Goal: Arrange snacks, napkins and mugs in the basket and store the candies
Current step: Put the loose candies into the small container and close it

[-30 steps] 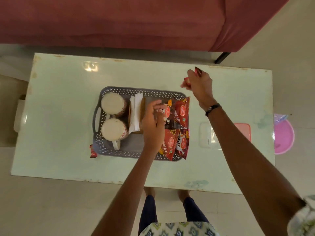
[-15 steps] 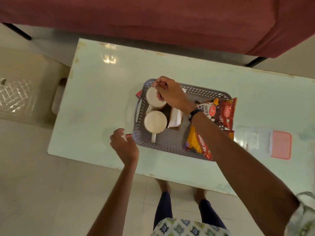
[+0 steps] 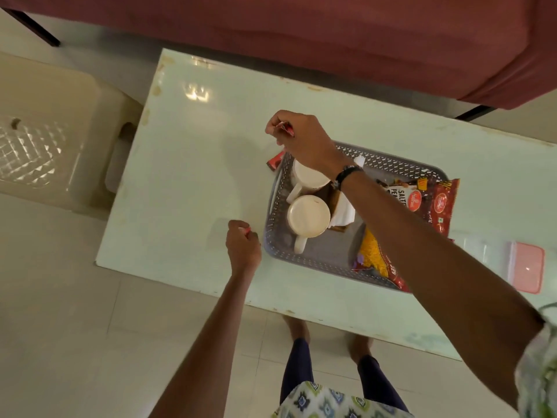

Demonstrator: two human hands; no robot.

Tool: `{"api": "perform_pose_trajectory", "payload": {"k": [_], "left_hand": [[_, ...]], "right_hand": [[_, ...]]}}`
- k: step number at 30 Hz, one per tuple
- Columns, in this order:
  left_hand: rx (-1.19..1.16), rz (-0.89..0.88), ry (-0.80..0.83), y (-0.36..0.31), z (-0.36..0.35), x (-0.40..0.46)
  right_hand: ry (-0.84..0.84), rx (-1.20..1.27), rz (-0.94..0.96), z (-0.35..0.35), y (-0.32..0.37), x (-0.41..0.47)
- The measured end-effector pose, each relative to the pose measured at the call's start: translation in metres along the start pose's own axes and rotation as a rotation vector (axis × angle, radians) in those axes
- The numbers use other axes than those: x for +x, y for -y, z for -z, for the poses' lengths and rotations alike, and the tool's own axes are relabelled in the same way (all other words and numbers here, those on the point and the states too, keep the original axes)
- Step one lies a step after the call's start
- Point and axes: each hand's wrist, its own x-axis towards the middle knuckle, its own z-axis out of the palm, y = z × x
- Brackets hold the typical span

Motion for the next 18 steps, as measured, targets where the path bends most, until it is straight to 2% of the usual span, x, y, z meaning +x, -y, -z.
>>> {"api": "perform_pose_trajectory", "payload": {"k": [5,8,11,18], "left_hand": [[-0.292,0.147,-0.039,-0.043,0.015,0.023],[-0.341,0.123,-0.020,-0.065,0.020,0.032],[-0.360,0.114,-0.010,-0.079,0.019,0.033],[-0.336,0.116,-0.006,-0.085,0.016,0.031]], "right_hand": [[0.217,-0.578,0.070,-0.005,0.013,0.043],[0.345,-0.831,0.085,-0.016,0.017,0.062],[0.465,-0.953,0.053,-0.025,0.019,0.069],[0.531,-1.066,-0.010,-0.037,0.007,0.071]]}}
